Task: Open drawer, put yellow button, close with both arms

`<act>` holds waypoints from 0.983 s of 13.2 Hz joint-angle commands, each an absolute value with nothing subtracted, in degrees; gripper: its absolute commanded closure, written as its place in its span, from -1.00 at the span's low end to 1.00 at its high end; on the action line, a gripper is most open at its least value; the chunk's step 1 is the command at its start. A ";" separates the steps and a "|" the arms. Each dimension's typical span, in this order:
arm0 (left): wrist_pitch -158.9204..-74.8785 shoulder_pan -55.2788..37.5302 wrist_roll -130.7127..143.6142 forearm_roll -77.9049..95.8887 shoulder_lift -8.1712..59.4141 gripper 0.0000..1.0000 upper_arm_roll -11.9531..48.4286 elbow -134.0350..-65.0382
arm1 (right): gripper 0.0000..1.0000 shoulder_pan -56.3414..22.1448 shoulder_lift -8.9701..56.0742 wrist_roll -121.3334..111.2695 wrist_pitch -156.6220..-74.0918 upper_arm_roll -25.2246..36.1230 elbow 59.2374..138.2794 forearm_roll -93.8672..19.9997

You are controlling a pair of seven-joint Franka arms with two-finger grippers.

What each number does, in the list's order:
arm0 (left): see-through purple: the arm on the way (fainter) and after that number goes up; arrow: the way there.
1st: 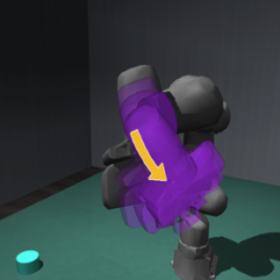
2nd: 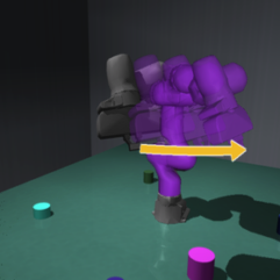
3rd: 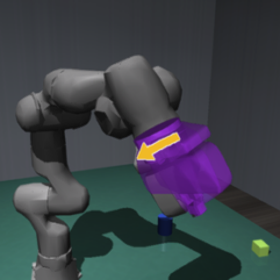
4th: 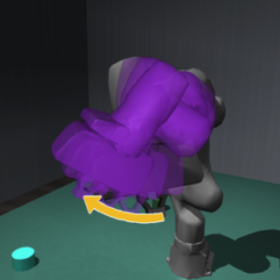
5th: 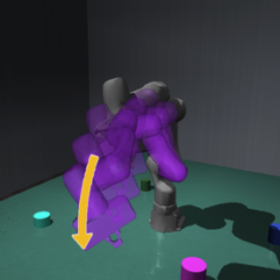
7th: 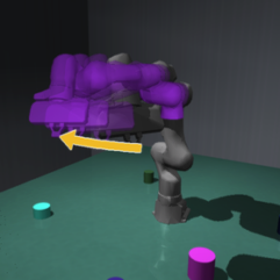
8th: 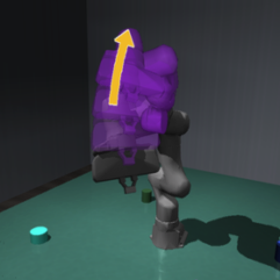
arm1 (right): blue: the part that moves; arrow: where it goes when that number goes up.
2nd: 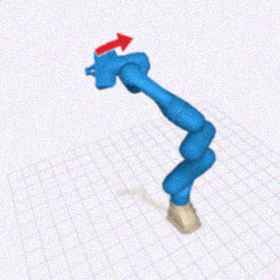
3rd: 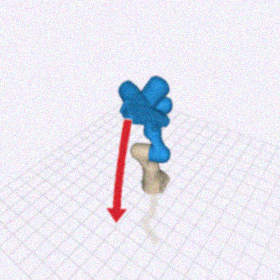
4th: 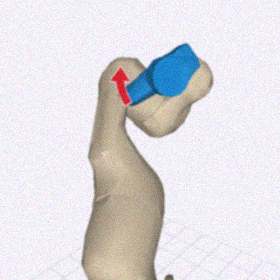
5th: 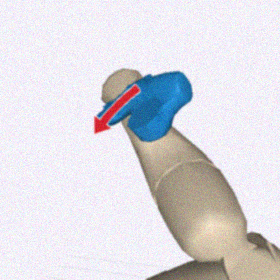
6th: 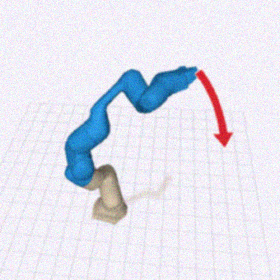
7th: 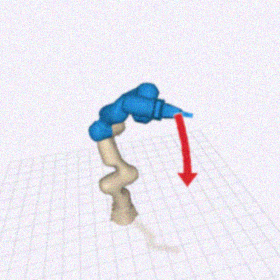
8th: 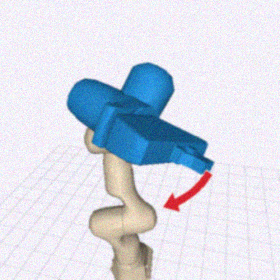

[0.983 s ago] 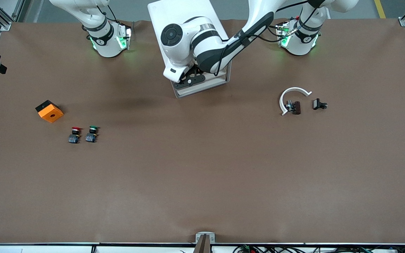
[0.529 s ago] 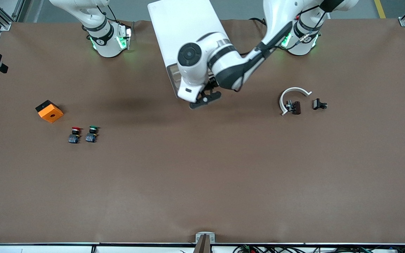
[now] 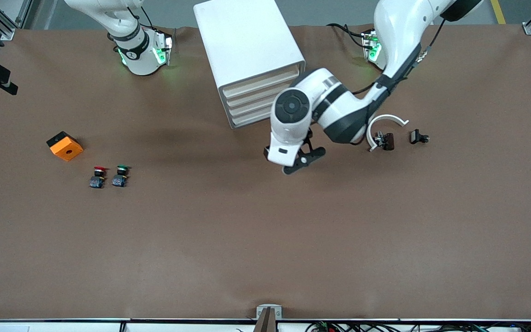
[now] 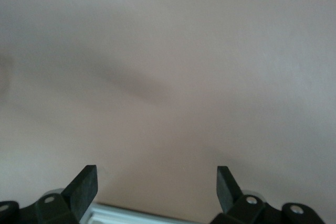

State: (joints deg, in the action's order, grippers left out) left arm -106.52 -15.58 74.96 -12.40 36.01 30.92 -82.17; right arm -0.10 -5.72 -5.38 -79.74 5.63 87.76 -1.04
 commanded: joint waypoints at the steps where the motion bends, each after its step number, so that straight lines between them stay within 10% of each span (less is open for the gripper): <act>1: -103.63 -9.51 68.41 -12.92 33.32 -1.00 31.73 -83.41 | -1.00 -0.35 -6.86 -5.98 -79.19 5.71 88.77 -1.06; 13: -105.02 13.61 34.56 -12.66 23.91 -1.00 31.90 -94.13 | -1.00 0.00 -6.77 -6.15 -78.75 5.02 88.77 -0.18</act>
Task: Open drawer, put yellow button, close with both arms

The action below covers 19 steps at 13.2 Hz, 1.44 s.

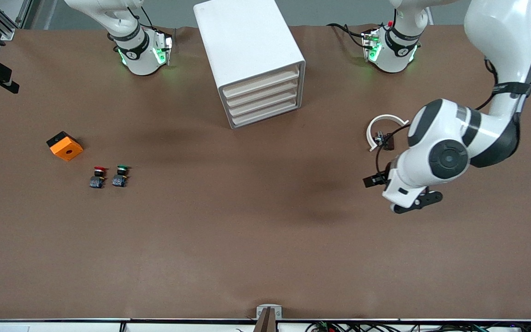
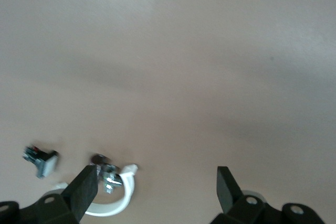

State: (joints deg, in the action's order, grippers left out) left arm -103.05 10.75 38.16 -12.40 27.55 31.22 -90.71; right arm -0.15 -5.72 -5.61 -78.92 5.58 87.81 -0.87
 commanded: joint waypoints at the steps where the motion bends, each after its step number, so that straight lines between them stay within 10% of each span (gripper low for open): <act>1: -105.46 15.10 31.06 -12.66 23.30 -1.00 31.90 -94.48 | -1.00 0.61 -6.85 -6.15 -78.75 4.05 88.77 -0.18; 19: -101.43 37.53 0.88 -3.00 0.63 -1.00 33.49 -100.98 | -1.00 0.70 -6.50 -6.07 -80.77 4.22 88.24 -0.09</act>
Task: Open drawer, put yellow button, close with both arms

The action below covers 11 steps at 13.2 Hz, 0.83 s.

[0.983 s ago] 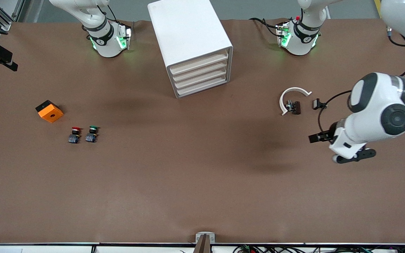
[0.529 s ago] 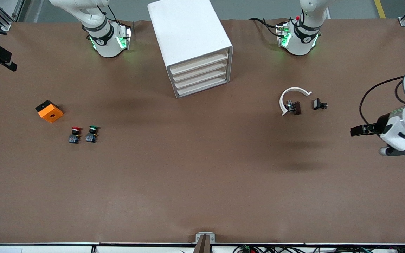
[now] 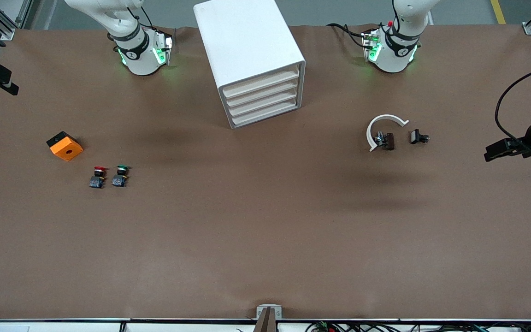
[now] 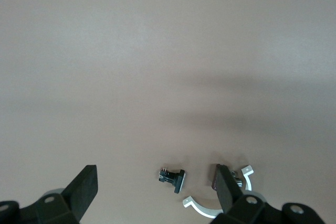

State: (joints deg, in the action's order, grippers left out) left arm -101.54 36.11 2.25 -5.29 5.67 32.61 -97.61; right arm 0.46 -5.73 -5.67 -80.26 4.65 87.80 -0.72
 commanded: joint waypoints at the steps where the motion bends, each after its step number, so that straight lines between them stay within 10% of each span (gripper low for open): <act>1: -100.29 37.27 0.88 -2.81 -0.08 -1.00 33.40 -100.73 | -1.00 0.79 -6.50 -6.06 -81.12 4.22 88.24 -0.09; 11: -98.79 33.84 1.32 -1.49 -0.53 -1.00 31.47 -97.73 | -1.00 0.79 -6.50 -5.80 -81.74 5.19 87.98 -0.62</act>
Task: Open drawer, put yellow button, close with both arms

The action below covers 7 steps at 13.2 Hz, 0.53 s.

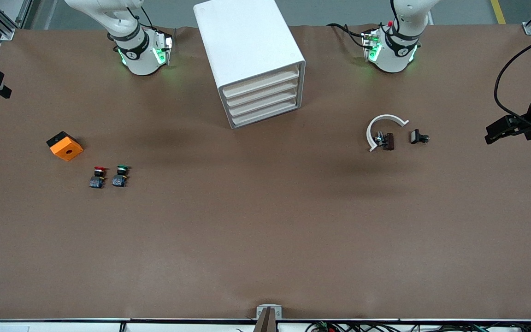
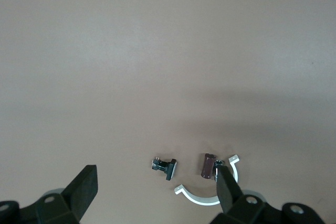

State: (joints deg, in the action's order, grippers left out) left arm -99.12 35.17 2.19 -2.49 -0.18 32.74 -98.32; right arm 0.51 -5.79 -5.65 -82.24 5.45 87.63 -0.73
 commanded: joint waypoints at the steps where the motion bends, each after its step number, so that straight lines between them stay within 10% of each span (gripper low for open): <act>1: -98.79 32.45 1.49 -1.49 -0.53 -1.00 30.51 -97.73 | -1.00 0.70 -6.50 -5.80 -81.74 5.10 88.15 -0.53; 7: -98.00 10.58 2.28 -1.58 -0.44 -1.00 9.70 -97.82 | -1.00 0.53 -6.50 -5.80 -81.74 5.01 87.89 -0.44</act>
